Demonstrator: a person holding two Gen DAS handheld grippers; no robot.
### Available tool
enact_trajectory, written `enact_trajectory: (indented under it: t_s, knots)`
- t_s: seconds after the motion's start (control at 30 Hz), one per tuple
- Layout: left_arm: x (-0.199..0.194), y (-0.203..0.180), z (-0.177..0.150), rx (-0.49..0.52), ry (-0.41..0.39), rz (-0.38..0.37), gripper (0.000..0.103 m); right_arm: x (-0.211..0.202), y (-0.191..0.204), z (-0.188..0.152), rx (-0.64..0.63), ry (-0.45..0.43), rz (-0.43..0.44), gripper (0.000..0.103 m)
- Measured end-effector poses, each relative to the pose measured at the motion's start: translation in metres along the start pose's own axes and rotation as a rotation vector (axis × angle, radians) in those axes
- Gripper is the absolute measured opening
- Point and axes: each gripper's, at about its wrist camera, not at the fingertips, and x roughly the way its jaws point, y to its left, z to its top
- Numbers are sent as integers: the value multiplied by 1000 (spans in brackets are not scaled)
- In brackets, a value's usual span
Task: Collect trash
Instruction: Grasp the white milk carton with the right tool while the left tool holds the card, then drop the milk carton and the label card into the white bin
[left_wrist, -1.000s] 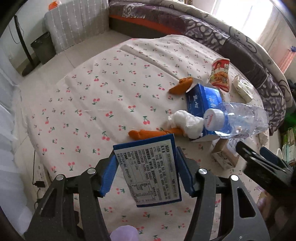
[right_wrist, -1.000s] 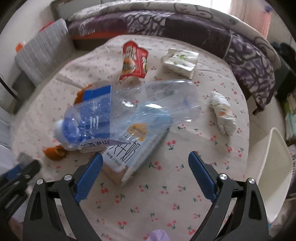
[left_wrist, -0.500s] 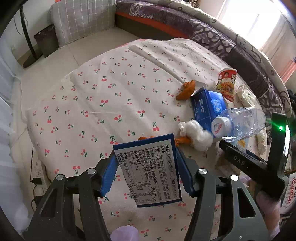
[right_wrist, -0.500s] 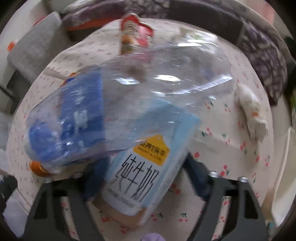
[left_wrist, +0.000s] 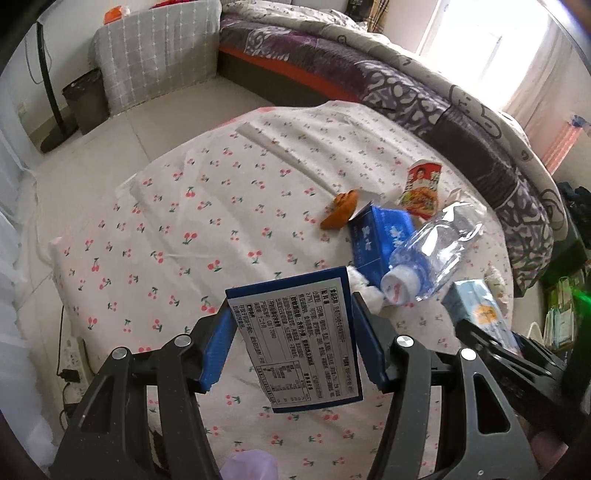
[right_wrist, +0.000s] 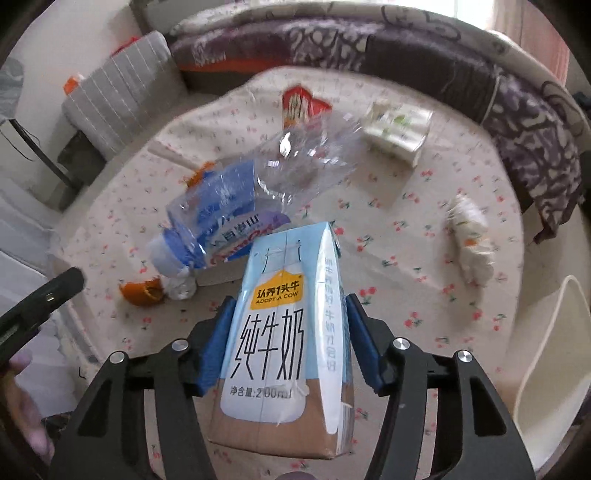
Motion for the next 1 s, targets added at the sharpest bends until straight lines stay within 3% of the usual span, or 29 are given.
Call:
enact_trajectory:
  t_s: [0.5,1.0]
  knots:
    - [-6,-40,1,46,-42,-42,57,-53,-37,1,43,-180,-46,58]
    - [-3,-92,1,100,-54,-110,57,-83,-92,-8,152,-288,-140,59]
